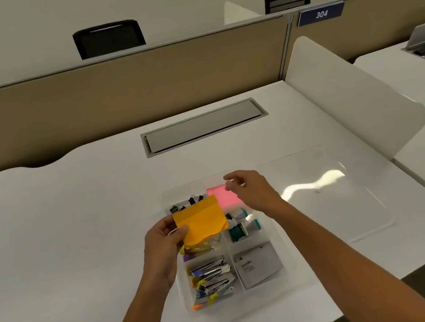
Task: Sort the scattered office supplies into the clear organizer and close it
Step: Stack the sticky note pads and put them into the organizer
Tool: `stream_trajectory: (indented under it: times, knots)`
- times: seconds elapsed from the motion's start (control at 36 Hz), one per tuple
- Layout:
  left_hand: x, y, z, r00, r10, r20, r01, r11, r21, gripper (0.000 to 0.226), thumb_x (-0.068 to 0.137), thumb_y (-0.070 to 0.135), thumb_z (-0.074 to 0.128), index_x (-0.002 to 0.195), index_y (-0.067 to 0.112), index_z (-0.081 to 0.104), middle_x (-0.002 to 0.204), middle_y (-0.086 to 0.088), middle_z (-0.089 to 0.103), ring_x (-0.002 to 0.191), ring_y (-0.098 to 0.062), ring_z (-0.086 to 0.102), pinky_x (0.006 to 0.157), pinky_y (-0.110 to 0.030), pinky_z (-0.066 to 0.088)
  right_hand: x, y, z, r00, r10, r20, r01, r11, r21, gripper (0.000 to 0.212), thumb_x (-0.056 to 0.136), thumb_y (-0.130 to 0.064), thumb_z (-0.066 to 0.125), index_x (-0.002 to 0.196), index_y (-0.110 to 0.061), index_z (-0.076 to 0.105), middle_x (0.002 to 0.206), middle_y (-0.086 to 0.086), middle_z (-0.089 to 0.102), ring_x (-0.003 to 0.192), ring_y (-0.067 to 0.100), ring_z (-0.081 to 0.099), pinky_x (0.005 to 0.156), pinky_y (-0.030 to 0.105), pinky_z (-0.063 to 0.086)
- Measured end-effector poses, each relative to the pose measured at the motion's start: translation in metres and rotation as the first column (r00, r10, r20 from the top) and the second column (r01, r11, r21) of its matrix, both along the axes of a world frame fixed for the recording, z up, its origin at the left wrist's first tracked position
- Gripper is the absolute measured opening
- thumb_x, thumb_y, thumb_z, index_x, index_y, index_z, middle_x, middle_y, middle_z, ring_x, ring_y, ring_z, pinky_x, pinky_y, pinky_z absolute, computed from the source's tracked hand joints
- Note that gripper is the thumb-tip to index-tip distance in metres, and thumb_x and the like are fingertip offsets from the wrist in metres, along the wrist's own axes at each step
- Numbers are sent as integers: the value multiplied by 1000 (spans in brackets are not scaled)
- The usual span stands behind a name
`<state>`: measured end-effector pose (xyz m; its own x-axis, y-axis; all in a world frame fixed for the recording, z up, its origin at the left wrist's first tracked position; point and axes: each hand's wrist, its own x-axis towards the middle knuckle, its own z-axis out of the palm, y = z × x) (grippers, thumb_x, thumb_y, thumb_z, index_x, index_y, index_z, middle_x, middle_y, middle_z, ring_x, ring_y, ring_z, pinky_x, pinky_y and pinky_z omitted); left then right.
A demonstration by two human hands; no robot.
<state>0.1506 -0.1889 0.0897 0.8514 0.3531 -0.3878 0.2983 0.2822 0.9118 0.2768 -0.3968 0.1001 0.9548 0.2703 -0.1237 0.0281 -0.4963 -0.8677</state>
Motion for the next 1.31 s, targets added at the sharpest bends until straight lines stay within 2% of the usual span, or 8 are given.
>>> stream_trajectory:
  times: [0.19,0.47,0.58,0.67,0.78,0.92,1.03,1.31]
  knots:
    - [6,-15,5,999,-29,24,28,998,48,30,89,3,65,105,28,63,106,2,69,91,-18,68,59,-24,57,-37,-1,13,984,100,-148,-60,966,251,24,101,-46,50,105,-34,71,83,-11,73,67,7,59,59,18,48]
    - [20,-29,8,1000,7,16,-8,999,48,33,88,0,65,116,18,61,111,-3,67,102,-27,65,82,-50,58,-47,-23,1,964,78,-254,-8,964,266,13,91,-18,71,102,-26,70,82,-2,74,67,11,66,56,25,51]
    - [26,-32,7,999,2,41,-5,997,72,32,88,-4,64,111,18,65,103,-3,71,82,-20,70,61,-35,59,-39,-26,-2,968,7,-251,62,962,264,11,92,-15,69,96,-25,69,78,-2,74,65,12,67,54,25,52]
    - [28,-31,4,998,4,59,-10,995,104,33,85,-2,67,108,22,68,98,2,73,79,-16,70,55,-25,54,-29,-30,-6,971,-92,-220,139,968,211,10,94,-15,66,103,-18,70,86,5,74,67,10,67,55,22,51]
    - [26,-23,-6,998,-19,59,-1,945,326,33,88,5,67,115,24,66,107,8,69,99,-5,64,81,-25,55,-10,-34,-13,959,-237,-157,255,961,106,10,94,-20,66,104,-20,70,88,-1,74,78,12,70,69,25,53]
    - [15,-9,-20,998,-35,47,4,845,535,30,91,11,65,118,25,63,114,10,64,91,17,57,63,-2,46,15,-33,-16,955,-296,-12,294,953,-67,18,93,-24,67,110,-19,72,93,-2,72,82,9,67,70,22,50]
    - [2,-7,-29,993,-100,56,42,773,633,27,92,15,64,114,31,61,115,13,60,100,-3,59,68,-5,46,31,-27,-17,963,-269,16,268,951,-157,25,91,-27,70,115,-20,71,100,4,74,87,18,69,85,38,57]
    - [-20,-17,-42,954,-290,82,99,560,823,27,90,11,66,111,28,62,114,8,59,109,-5,48,87,-1,34,39,-6,-27,980,-190,-58,159,924,-349,38,86,-19,70,124,-22,66,118,6,68,84,19,62,71,28,48]
